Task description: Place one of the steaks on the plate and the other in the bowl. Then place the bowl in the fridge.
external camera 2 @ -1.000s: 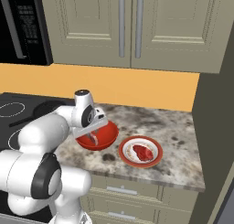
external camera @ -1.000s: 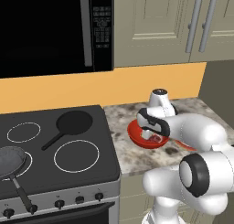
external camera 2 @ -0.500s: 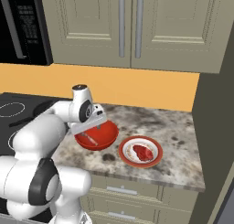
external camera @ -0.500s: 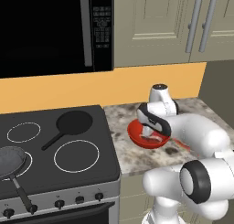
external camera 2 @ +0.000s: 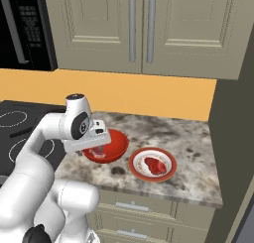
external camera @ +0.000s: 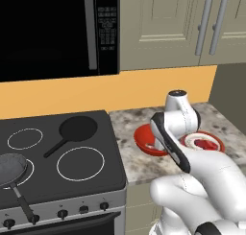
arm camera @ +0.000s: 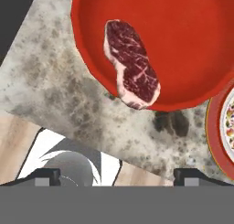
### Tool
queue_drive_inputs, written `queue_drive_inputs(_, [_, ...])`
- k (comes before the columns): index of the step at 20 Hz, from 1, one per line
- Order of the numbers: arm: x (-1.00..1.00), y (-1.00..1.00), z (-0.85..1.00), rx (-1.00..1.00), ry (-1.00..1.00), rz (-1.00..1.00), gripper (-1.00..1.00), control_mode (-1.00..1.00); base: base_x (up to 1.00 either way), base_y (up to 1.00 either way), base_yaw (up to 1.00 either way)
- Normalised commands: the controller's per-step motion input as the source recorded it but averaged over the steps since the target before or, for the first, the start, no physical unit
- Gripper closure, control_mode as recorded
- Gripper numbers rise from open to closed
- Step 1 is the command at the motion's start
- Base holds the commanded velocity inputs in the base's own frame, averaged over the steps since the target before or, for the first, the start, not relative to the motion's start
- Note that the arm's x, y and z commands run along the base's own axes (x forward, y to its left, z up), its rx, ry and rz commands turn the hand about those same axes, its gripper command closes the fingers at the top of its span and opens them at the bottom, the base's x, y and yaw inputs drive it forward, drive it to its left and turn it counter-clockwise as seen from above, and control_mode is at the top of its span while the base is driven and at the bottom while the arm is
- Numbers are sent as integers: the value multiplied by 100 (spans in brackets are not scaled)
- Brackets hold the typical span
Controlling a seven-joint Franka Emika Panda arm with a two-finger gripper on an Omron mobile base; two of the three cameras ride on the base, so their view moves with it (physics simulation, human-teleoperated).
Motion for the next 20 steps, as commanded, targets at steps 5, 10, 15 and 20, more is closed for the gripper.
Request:
queue_drive_inputs(5, [-8, -1, 35, 4, 9, -83, -100, -100, 0, 0, 0])
queue_drive_inputs(10, [-6, 6, 18, 7, 7, -65, -100, -100, 0, 0, 0])
queue_drive_inputs(15, [-90, 3, 8, 18, -7, 9, -100, -100, 0, 0, 0])
queue_drive_inputs(20, [-7, 20, 0, 0, -1, 2, -100, -100, 0, 0, 0])
